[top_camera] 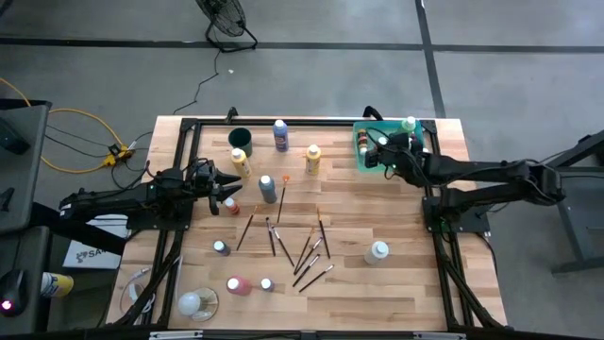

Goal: Pick & Place Paint Supplies
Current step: Put the small orange paint bottle into the green bin

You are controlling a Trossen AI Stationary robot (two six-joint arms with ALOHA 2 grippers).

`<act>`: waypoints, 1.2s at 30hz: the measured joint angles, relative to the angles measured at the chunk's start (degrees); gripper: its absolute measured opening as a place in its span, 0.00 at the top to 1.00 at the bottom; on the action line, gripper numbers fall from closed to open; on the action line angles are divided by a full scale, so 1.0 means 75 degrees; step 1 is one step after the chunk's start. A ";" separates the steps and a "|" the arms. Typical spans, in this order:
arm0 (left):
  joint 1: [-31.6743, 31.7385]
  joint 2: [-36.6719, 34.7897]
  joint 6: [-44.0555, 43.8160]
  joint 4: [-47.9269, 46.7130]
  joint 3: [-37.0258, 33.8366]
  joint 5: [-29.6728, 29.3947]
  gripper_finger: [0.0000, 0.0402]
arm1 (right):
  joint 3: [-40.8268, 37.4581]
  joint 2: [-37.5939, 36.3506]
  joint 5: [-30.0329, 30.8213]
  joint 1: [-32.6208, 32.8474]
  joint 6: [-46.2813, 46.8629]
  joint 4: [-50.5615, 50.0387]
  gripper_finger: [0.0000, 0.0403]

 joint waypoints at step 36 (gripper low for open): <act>0.0000 0.0000 0.0000 0.0002 0.0000 0.0000 0.62 | -0.0018 0.0901 -0.0174 -0.0232 0.3481 -0.2227 0.70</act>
